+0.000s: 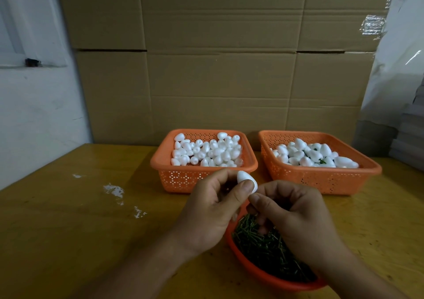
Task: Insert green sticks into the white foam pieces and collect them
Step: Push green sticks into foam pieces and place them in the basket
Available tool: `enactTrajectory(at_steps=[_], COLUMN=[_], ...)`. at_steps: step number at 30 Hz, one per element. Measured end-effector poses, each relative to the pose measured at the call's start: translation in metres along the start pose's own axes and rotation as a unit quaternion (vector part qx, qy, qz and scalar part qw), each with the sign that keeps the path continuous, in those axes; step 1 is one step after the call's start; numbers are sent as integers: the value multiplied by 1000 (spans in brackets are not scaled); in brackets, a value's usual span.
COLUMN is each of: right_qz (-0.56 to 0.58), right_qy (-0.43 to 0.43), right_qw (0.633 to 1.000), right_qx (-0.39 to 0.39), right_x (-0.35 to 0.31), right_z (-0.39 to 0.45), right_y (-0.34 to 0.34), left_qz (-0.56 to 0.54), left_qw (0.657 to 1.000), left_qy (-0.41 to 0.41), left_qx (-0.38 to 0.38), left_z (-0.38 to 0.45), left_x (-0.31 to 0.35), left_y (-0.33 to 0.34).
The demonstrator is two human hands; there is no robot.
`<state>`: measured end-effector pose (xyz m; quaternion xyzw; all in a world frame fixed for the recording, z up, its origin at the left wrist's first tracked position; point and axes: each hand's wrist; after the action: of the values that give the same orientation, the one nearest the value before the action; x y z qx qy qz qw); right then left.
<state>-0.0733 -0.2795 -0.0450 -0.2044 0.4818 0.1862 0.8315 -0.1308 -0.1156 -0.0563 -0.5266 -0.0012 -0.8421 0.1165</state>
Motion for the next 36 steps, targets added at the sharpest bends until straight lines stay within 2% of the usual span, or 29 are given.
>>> enactTrajectory(at_steps=[4, 8, 12, 18, 21, 24, 29, 36], right_qz=[-40, -131, -276, -384, -456, -488, -516, -527], right_qy=[3, 10, 32, 113, 159, 206, 242, 232], right_qw=[999, 986, 942, 880, 835, 812, 794, 783], right_qx=[20, 104, 190, 256, 263, 243, 214, 235], right_x=[-2, 5, 30, 58, 61, 62, 61, 66], right_z=[4, 24, 60, 105, 120, 130, 136, 131], right_y=[-8, -34, -72, -123, -136, -142, -139, -138], left_qz=[-22, 7, 21, 30, 38, 39, 56, 54], left_qw=[999, 999, 999, 999, 999, 999, 998, 998], left_qy=[-22, -34, -39, -28, -21, -17, -19, -30], left_qx=[-6, 22, 18, 4, 9, 5, 1, 0], left_z=[1, 1, 0, 0, -1, -2, -2, -3], left_x=[-4, -8, -11, -10, -10, -10, -12, -16], left_y=[1, -1, 1, 5, 5, 6, 5, 3])
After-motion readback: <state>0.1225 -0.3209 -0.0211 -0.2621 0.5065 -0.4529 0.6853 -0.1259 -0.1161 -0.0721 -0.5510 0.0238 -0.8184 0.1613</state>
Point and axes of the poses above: each hand's wrist, its own z-axis towards the middle knuckle, its own y-axis out of the palm, x = y × z, and after that the axes turned 3 degrees about -y, right-handed
